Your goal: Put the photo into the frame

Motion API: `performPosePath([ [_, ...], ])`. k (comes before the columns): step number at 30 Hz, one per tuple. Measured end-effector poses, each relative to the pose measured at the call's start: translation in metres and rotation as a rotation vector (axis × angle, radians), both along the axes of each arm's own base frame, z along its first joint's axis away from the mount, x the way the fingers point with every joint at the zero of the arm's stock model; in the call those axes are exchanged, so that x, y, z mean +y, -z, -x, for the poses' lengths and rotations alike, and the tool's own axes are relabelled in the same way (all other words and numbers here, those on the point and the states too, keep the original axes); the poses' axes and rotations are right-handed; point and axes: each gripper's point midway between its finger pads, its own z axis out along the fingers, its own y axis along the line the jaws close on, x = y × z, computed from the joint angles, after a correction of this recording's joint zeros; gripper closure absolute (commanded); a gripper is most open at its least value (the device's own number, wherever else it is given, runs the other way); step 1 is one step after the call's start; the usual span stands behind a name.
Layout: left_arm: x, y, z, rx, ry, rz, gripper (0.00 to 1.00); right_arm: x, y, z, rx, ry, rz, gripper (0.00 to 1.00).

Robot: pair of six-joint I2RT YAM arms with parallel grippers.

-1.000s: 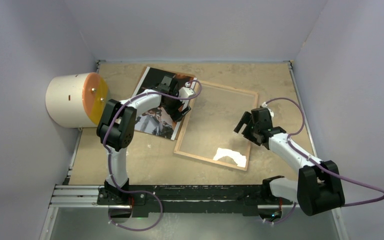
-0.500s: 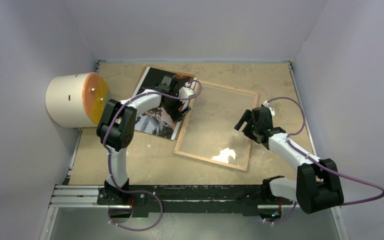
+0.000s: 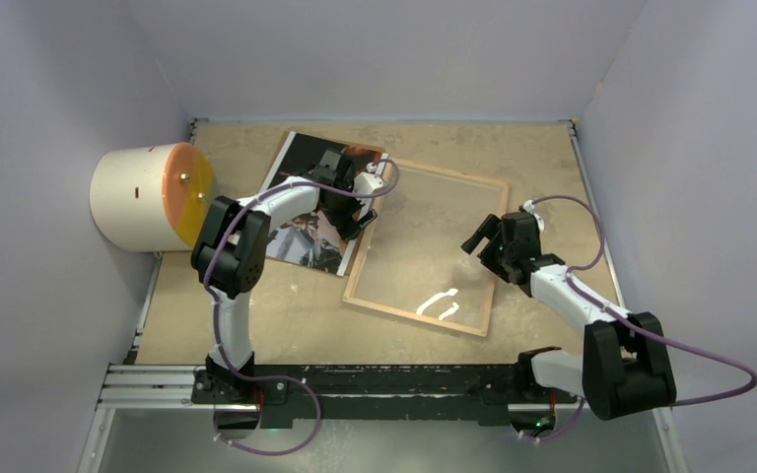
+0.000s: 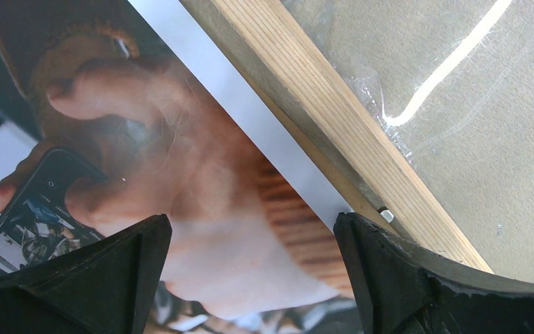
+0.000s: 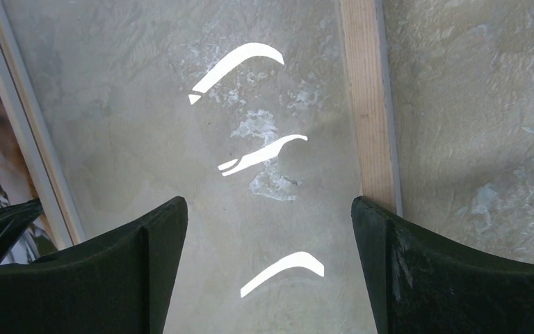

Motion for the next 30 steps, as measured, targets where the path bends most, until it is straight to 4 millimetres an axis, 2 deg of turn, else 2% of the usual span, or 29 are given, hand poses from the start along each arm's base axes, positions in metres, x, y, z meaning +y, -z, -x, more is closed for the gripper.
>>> performPosePath([
  [20, 0.0, -0.001, -0.001, -0.005, 0.003, -0.005, 0.02, 0.003, 0.005, -0.002, 0.001, 0.005, -0.047, 0.1],
  [30, 0.0, -0.001, -0.001, -0.012, 0.006, -0.014, 0.02, 0.001, 0.006, -0.012, 0.011, -0.016, -0.009, 0.09],
])
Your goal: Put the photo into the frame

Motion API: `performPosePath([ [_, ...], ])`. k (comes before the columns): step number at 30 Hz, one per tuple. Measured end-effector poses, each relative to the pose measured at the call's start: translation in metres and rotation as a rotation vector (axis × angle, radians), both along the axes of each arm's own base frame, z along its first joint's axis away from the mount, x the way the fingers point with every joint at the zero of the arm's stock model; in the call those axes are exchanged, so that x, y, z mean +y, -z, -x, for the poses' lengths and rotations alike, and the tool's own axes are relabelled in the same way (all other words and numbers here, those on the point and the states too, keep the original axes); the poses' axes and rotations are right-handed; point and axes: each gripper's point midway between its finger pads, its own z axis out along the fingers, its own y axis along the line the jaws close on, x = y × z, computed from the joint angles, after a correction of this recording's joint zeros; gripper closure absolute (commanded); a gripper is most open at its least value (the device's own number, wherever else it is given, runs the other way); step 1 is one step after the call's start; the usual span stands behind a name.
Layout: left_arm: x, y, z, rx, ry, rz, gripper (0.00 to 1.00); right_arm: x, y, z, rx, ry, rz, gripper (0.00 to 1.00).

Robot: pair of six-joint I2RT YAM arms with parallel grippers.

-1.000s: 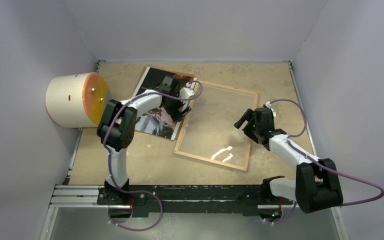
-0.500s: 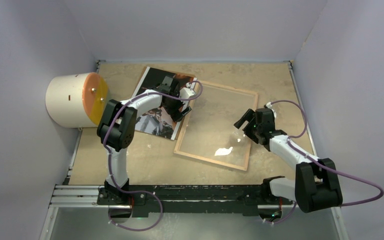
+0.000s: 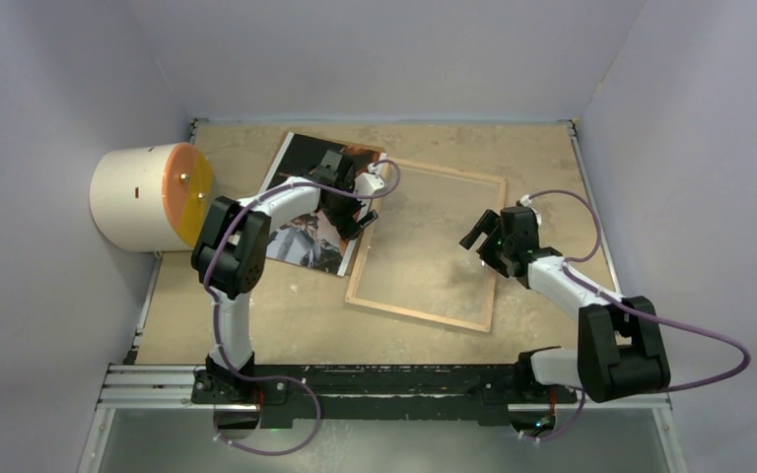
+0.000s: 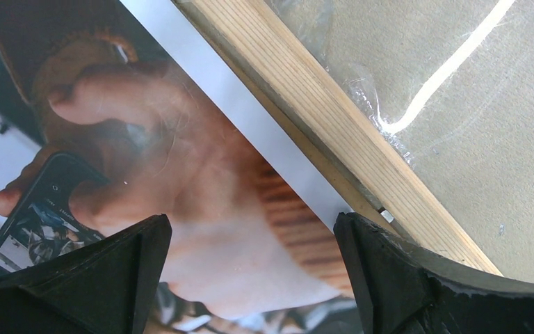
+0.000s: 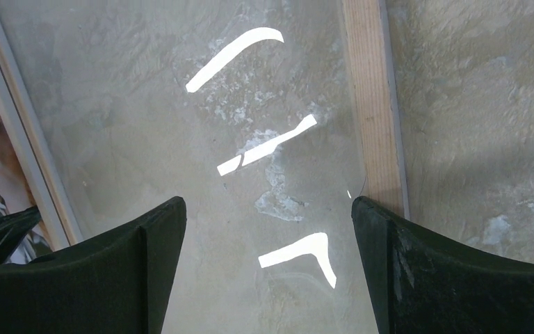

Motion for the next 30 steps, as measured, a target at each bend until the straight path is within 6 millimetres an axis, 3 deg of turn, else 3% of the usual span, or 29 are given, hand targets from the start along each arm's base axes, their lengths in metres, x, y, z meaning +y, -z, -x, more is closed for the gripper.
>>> performPosePath([
  [8, 0.0, 0.0, 0.0, -0.001, 0.0, -0.001, 0.02, -0.001, -0.006, -0.005, 0.006, -0.01, 0.022, 0.01],
  [16, 0.001, -0.001, -0.001, -0.008, 0.004, -0.008, 0.02, -0.007, -0.049, -0.012, -0.036, -0.02, 0.08, 0.01],
  [24, 0.002, -0.002, -0.001, -0.007, 0.001, -0.008, 0.02, -0.035, -0.034, -0.017, -0.007, 0.053, 0.146, 0.01],
  [30, 0.002, -0.002, -0.001, -0.007, 0.001, -0.007, 0.02, -0.038, -0.009, -0.007, 0.05, 0.06, 0.117, 0.02],
])
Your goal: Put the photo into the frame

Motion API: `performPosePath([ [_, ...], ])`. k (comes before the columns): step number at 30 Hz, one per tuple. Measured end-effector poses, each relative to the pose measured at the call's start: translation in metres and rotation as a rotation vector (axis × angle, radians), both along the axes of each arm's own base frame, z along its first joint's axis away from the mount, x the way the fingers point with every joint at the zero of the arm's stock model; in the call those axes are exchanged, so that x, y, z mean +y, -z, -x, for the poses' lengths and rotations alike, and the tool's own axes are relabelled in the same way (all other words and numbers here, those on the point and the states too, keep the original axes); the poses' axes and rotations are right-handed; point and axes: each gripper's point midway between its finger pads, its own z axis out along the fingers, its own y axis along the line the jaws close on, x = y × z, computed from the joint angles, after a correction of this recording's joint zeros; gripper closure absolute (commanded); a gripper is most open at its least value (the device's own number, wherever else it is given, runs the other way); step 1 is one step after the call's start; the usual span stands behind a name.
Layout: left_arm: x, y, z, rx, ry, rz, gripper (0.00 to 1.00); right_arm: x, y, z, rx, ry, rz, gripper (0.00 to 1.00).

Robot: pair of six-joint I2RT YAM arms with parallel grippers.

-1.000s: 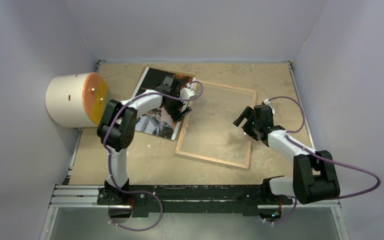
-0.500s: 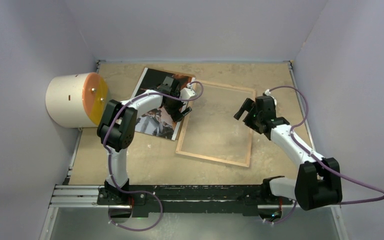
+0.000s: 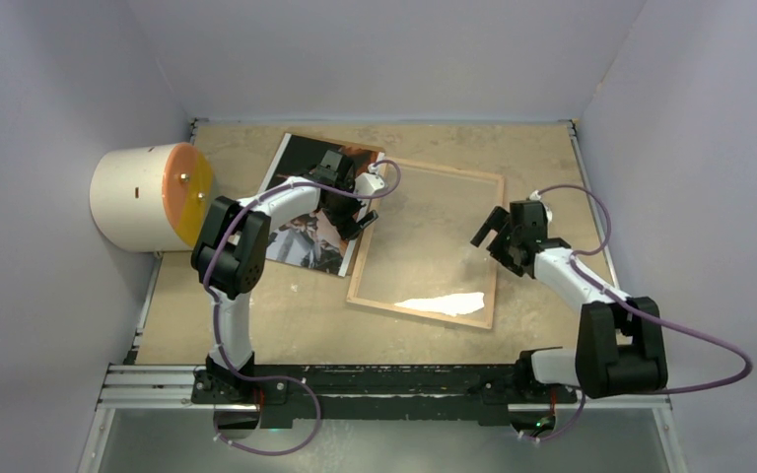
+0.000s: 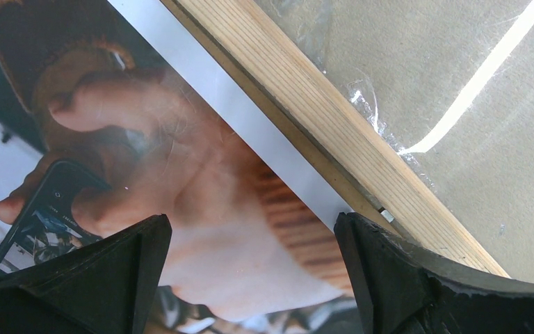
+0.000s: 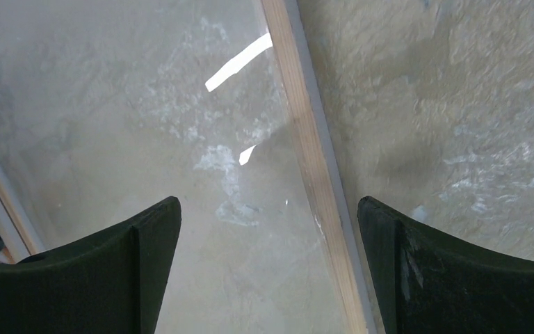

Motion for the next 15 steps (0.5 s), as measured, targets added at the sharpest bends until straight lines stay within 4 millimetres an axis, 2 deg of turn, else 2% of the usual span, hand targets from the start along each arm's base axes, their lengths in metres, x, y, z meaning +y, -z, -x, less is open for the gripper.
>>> performPosePath([
  [4, 0.0, 0.0, 0.0, 0.0, 0.0, 0.0, 0.02, 0.006, 0.004, 0.015, 0.012, -0.016, -0.038, 0.06],
  [10, 0.0, 0.0, 0.0, 0.001, 0.0, 0.0, 0.02, 0.011, -0.02, 0.029, -0.041, -0.033, -0.078, 0.09],
  [15, 0.0, 0.0, 0.0, 0.0, 0.0, 0.001, 0.02, 0.015, -0.023, 0.044, -0.027, -0.047, -0.105, 0.11],
])
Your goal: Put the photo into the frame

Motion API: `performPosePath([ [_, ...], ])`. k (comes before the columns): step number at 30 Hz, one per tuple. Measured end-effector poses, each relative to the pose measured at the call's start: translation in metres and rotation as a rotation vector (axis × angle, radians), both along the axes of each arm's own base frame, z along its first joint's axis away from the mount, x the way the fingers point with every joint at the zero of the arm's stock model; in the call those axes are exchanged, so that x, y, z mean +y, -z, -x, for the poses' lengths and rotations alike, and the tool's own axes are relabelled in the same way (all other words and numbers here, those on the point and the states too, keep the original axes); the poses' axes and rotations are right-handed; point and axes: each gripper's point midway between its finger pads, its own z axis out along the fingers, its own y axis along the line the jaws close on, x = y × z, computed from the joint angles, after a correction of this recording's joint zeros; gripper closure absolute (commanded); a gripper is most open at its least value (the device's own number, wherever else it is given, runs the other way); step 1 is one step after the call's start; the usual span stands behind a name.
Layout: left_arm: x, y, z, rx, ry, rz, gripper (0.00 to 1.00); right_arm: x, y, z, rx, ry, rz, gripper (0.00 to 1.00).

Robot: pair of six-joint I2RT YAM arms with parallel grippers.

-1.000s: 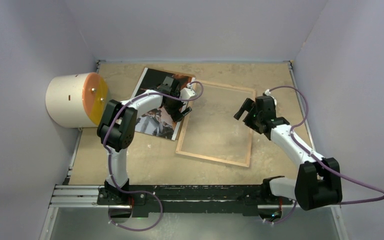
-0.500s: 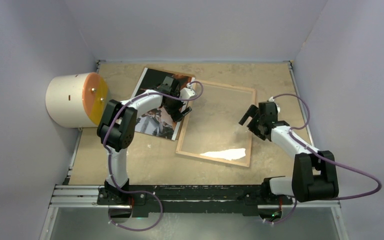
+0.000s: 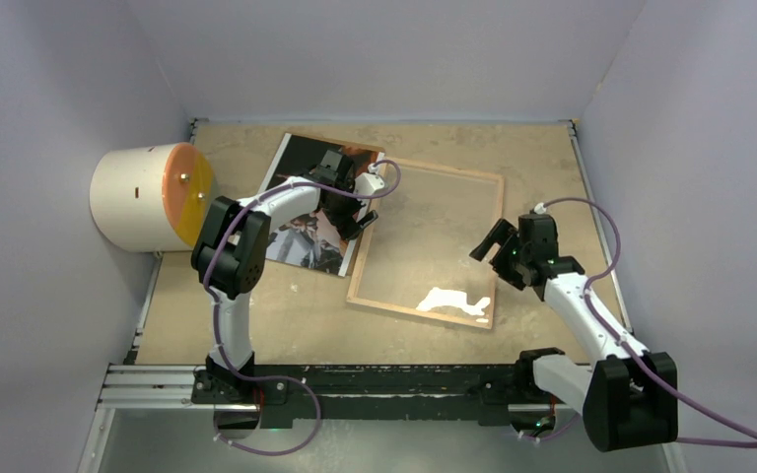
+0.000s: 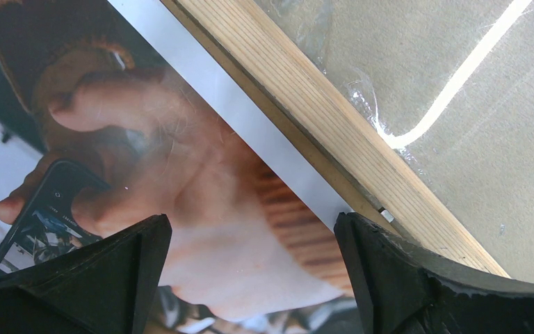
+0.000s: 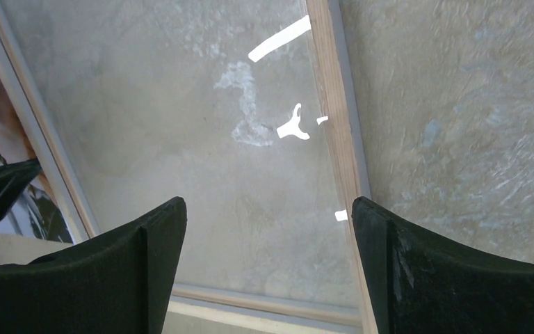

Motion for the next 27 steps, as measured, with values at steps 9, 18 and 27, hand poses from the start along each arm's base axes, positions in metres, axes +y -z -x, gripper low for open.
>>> performPosePath([
  [9, 0.0, 0.001, 0.0, 0.0, 0.0, 0.001, 0.02, 0.008, 0.032, 0.03, 0.144, -0.033, -0.037, 0.14],
  [18, 0.0, 0.001, 0.0, 0.0, 0.0, 0.001, 0.02, 0.009, 0.034, 0.037, 0.168, -0.046, -0.039, 0.15],
  [27, 0.0, 0.0, 0.0, 0.0, 0.001, 0.003, 0.02, 0.009, 0.023, 0.046, 0.181, -0.058, -0.032, 0.18],
])
